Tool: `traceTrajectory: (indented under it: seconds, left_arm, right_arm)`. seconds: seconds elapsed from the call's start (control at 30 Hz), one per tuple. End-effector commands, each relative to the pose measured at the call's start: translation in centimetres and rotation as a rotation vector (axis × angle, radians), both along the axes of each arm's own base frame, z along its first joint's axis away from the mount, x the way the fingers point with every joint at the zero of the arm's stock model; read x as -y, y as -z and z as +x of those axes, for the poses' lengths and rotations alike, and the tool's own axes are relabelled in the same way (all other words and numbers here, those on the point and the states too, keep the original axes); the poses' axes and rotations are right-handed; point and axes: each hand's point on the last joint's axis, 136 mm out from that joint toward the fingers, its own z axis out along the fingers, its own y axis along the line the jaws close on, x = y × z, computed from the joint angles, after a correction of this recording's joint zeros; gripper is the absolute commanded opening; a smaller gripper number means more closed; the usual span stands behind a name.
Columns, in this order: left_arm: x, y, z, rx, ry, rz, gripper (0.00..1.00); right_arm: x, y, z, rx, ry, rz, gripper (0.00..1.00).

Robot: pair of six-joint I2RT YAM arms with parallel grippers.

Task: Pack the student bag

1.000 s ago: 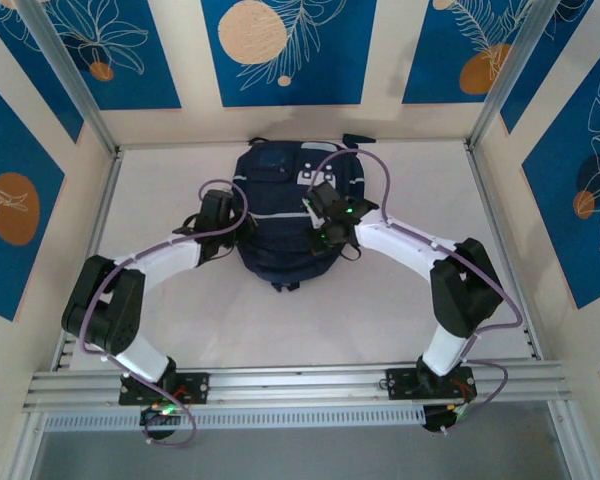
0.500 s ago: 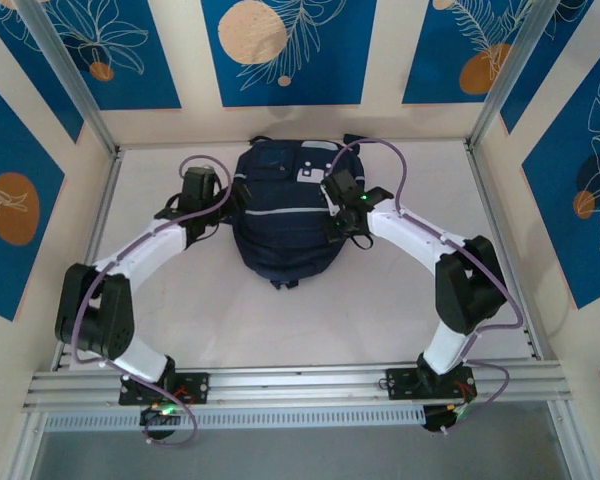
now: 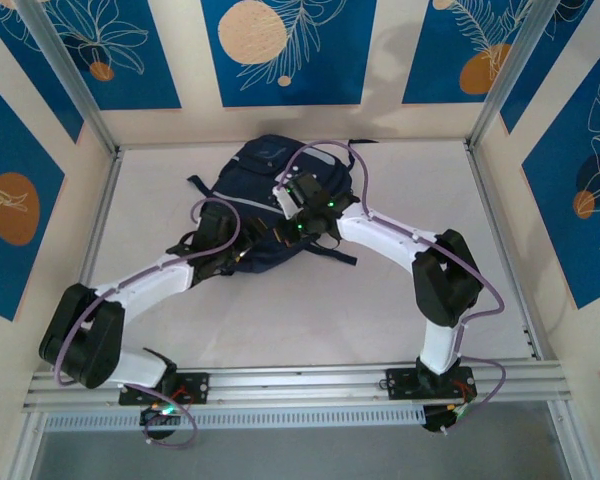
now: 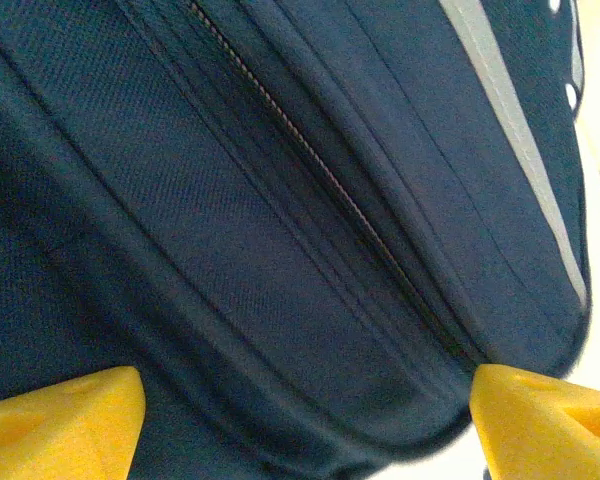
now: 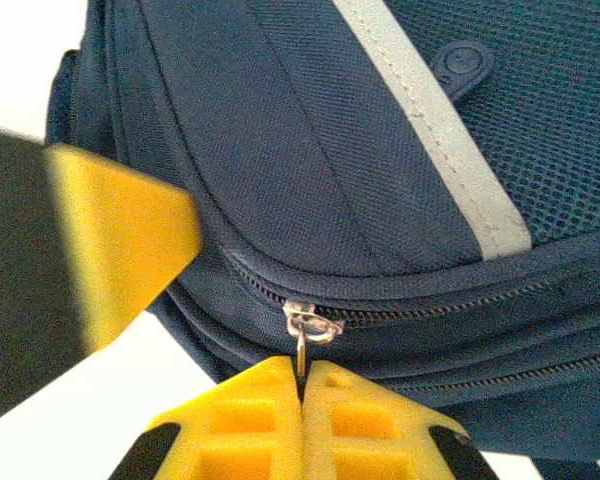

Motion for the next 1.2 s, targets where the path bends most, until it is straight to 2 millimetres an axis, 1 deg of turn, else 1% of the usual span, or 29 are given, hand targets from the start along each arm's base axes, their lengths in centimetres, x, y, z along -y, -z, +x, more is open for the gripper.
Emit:
traceTrajectory:
  seconds: [0.0, 0.07, 0.13, 0.17, 0.2, 0.27, 0.3, 0.33, 0.4, 0.47, 0.57, 0.63, 0.73, 0.8, 0.87, 0.93, 0.97, 1.0, 1.03, 1.07, 1.1, 1.13, 1.17]
  left_arm:
    - [-0.8, 1.0, 1.3, 0.006, -0.095, 0.0, 0.83]
    - [-1.7, 2.2, 1.9, 0.0, -0.131, 0.03, 0.8]
    - [-2.7, 3.2, 2.6, 0.008, -0.166, 0.04, 0.67]
    - [-3.2, 3.6, 3.0, 0.014, -0.183, 0.048, 0.56]
    - [-3.8, 4.0, 3.3, 0.012, -0.196, 0.055, 0.41]
    - [-4.1, 4.3, 3.9, 0.017, -0.199, 0.038, 0.18]
    - [-4.2, 4.2, 4.1, 0.02, -0.199, 0.034, 0.04]
    - [-4.1, 4.1, 4.2, 0.021, -0.191, 0.037, 0.0]
    - [-3.9, 3.6, 4.2, 0.032, -0.161, 0.05, 0.0]
    - [-4.1, 3.5, 3.6, 0.029, -0.153, 0.064, 0.0]
    - [-5.0, 3.9, 2.4, 0.016, -0.163, 0.088, 0.0]
    - [-5.5, 4.4, 1.6, 0.004, -0.167, 0.104, 0.0]
    - [-6.1, 4.9, 0.6, -0.009, -0.176, 0.119, 0.0]
    - [-6.4, 5.0, 0.2, -0.012, -0.178, 0.124, 0.0]
    - [-6.5, 4.8, 0.0, -0.005, -0.177, 0.13, 0.0]
    - [-6.6, 4.1, 0.1, 0.011, -0.167, 0.139, 0.0]
    - [-6.5, 3.6, 0.2, 0.026, -0.153, 0.148, 0.0]
    - [-6.4, 3.0, 0.3, 0.042, -0.136, 0.156, 0.03]
    - [-6.3, 2.3, 0.5, 0.061, -0.116, 0.17, 0.21]
    - [-6.3, 1.5, 0.6, 0.082, -0.093, 0.194, 0.44]
    - [-6.4, 0.6, 0.7, 0.101, -0.072, 0.224, 0.58]
    - [-6.8, -0.3, 0.7, 0.117, -0.053, 0.272, 0.7]
    - [-7.3, -1.2, 0.7, 0.132, -0.039, 0.329, 0.83]
  right_arm:
    - [-2.1, -1.3, -1.3, -0.031, -0.066, 0.105, 0.0]
    - [-1.4, -0.4, -1.9, -0.048, -0.059, 0.084, 0.0]
    - [-0.4, 0.8, -2.6, -0.068, -0.059, 0.053, 0.0]
    - [0.1, 1.4, -3.0, -0.083, -0.067, 0.035, 0.0]
    - [0.8, 2.1, -3.6, -0.102, -0.078, 0.012, 0.0]
    - [2.1, 3.3, -4.2, -0.124, -0.092, -0.042, 0.0]
    - [3.2, 4.0, -4.2, -0.127, -0.083, -0.086, 0.0]
    - [4.1, 4.4, -4.0, -0.123, -0.073, -0.126, 0.0]
    - [6.9, 5.6, -3.0, -0.099, -0.031, -0.229, 0.0]
    - [9.4, 5.9, -1.1, -0.054, 0.024, -0.303, 0.0]
    - [13.1, 5.2, 2.9, 0.007, 0.163, -0.382, 0.0]
    - [14.8, 4.2, 5.3, 0.034, 0.245, -0.396, 0.0]
    - [15.7, 2.6, 8.3, 0.093, 0.31, -0.381, 0.0]
    - [15.7, 1.8, 9.7, 0.112, 0.334, -0.363, 0.0]
    - [15.1, 1.5, 10.3, 0.115, 0.324, -0.343, 0.0]
    - [14.3, 1.4, 10.1, 0.113, 0.301, -0.327, 0.01]
    - [13.8, 1.3, 9.8, 0.108, 0.282, -0.309, 0.13]
    - [13.4, 1.2, 9.4, 0.103, 0.264, -0.287, 0.28]
    - [12.8, 1.0, 8.8, 0.101, 0.245, -0.255, 0.48]
    - [12.5, 0.8, 8.2, 0.101, 0.235, -0.223, 0.65]
    - [12.4, 0.6, 7.8, 0.104, 0.234, -0.199, 0.78]
    - [12.6, 0.5, 7.5, 0.109, 0.242, -0.179, 0.99]
    - [13.1, 0.3, 7.3, 0.119, 0.258, -0.17, 0.99]
